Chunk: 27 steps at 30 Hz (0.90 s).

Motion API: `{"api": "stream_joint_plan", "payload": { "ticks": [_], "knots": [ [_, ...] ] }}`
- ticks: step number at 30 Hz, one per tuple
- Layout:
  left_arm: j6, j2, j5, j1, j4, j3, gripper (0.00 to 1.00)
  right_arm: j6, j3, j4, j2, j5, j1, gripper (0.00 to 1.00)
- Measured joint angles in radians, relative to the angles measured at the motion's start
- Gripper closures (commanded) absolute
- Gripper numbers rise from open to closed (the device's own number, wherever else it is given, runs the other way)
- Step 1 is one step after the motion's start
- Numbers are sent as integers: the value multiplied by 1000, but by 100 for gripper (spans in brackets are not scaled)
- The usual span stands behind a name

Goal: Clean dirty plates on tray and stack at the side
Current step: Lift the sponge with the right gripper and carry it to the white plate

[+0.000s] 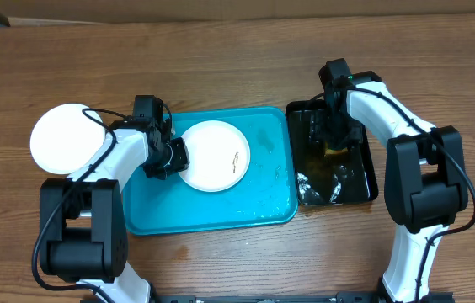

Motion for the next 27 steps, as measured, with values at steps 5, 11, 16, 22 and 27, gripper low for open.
{"api": "stream_joint_plan", "payload": {
  "ticks": [5,11,16,22,27],
  "knots": [
    [3,2,-2,0,7,0,96,7,0,-24,-3,-2,0,96],
    [-1,-5,-41,-21,6,0,96,8,85,-171,-3,2,0,96],
    [-25,-38,-152,-76,3,0,96,7,122,-217,-57,2,0,96],
    [-88,-139,-362,-234,-22,0,96,8,130,-273,-178,0,0,96],
    [-170,-182,-546,-377,-57,0,96,-2,136,-320,-205,-68,0,96]
  ]
}}
